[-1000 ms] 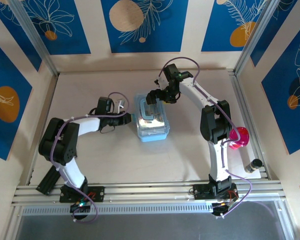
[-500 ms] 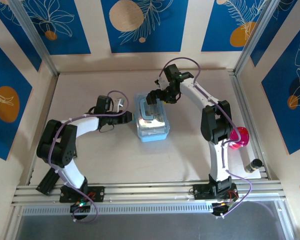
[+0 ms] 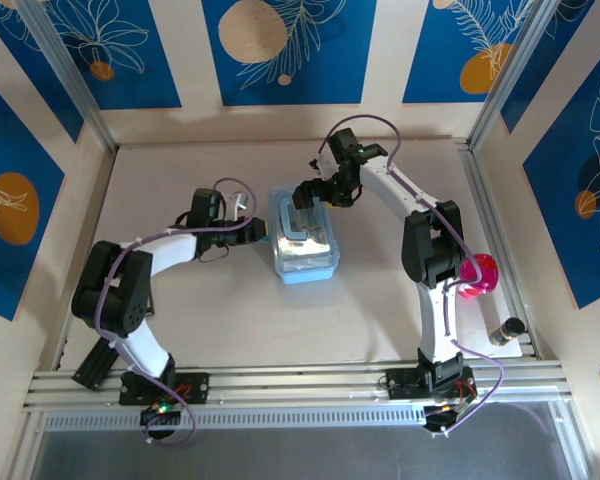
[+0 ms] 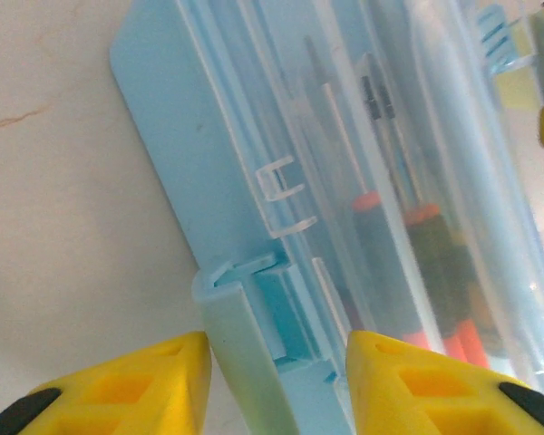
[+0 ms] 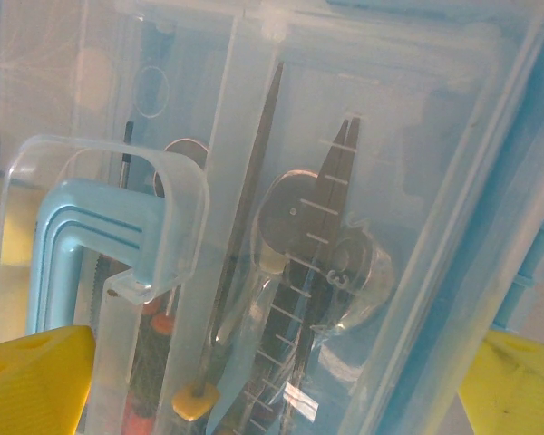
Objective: Pack the tool kit
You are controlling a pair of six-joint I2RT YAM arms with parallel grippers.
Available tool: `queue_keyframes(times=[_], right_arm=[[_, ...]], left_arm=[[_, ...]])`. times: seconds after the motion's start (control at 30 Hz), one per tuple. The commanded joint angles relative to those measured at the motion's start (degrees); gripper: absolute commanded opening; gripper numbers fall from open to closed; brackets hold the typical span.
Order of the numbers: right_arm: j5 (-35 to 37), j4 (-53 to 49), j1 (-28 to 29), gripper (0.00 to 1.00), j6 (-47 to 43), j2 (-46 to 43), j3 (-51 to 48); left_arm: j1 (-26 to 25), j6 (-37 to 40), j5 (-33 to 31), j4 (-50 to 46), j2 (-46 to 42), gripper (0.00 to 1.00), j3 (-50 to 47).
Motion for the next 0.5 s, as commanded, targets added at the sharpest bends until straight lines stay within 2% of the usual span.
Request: queue_keyframes(times=[0.0,0.47], right_arm=[[-3.3,-5.1,0.9,0.99,-0.2,1.1,-2.7],[-3.4,-5.8,0.9,0.99,-0.4,1.3,-2.4]], left_arm=[[0.4,-0.5,2.1,1.8,-1.9,0.44,1.5],[0.3,-2.6,3.5,5.0,-0.7,0.43,1.1]])
